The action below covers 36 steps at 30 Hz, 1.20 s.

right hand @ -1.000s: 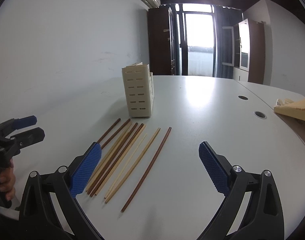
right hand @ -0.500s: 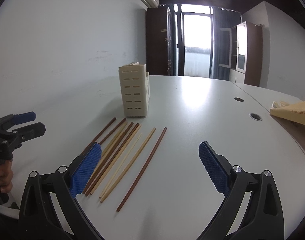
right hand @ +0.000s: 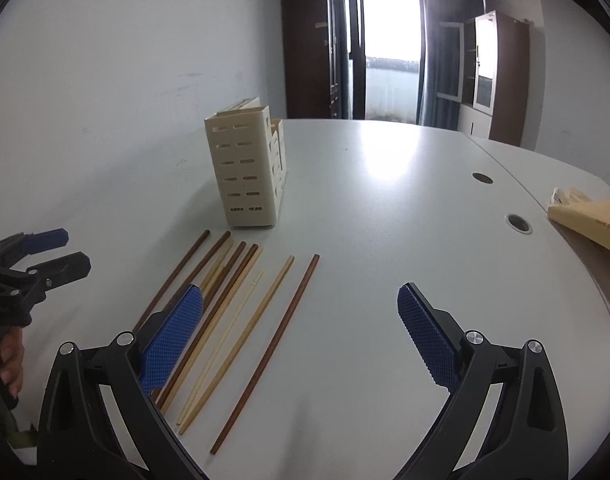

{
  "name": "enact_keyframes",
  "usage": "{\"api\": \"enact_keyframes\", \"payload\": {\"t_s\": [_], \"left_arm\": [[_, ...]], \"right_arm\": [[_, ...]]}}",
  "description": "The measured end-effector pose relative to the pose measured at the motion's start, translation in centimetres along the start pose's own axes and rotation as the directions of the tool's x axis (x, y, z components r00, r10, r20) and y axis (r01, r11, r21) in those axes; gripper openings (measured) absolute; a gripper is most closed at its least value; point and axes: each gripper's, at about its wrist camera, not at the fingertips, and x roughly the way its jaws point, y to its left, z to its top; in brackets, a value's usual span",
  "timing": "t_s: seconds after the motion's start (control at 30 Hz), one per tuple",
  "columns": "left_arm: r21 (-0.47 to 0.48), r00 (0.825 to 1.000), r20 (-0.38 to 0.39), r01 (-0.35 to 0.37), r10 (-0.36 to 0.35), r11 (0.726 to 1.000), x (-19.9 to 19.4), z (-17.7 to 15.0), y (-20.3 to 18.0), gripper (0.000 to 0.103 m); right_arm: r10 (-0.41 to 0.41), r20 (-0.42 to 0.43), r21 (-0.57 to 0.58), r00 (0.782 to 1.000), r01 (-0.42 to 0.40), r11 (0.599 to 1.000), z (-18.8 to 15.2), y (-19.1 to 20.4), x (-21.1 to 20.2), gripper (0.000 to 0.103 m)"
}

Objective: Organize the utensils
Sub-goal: 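Close the right gripper on a dark brown chopstick while the left gripper grasps another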

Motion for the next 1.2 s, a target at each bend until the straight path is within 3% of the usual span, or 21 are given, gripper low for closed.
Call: {"api": "enact_keyframes", "payload": {"t_s": [0.17,0.37,0.7,0.9,0.93,1.0,1.13,1.2], "left_arm": [[-0.024,0.996,-0.084,0.006,-0.008,1.0,2.5,2.1,1.6,0.097],[-0.02,0.982,-0.187,0.01,-0.014,1.0,5.4,3.7,2.5,0.097],[-0.015,0.933,-0.359,0.001,-0.006,1.0,10.3,5.8,3.3,0.089],[0.006,0.899,-0.437,-0.006,0.008,1.0,13.5,6.4,2.9,0.079],[0.012,0.896,-0.444,-0.01,0.014,1.0,14.0,6.5,2.7,0.078],[0.015,0.889,-0.458,-0.014,0.019,1.0,14.9,6.6,2.6,0.074],[0.015,0.871,-0.491,-0.015,0.02,1.0,16.4,6.5,2.5,0.067],[0.027,0.863,-0.505,-0.026,0.036,0.999,17.1,6.5,2.5,0.065]], "right_arm": [[-0.041,-0.098,-0.022,0.994,0.039,0.999,0.8,-0.3,2.1,0.099],[0.006,-0.177,0.036,0.984,0.001,0.999,2.1,-1.3,4.1,0.099],[0.043,-0.325,0.073,0.945,-0.02,0.997,4.2,-2.1,7.9,0.099],[0.012,-0.407,0.05,0.914,0.009,0.999,4.7,-2.4,10.6,0.098],[0.005,-0.417,0.044,0.909,0.014,0.999,4.8,-2.4,11.0,0.096],[0.0,-0.441,0.044,0.897,0.021,0.999,4.9,-2.6,11.9,0.083],[0.015,-0.484,0.065,0.875,0.019,0.998,5.0,-2.9,13.7,0.083],[0.023,-0.504,0.078,0.864,0.019,0.997,4.9,-3.0,14.6,0.078]]}}
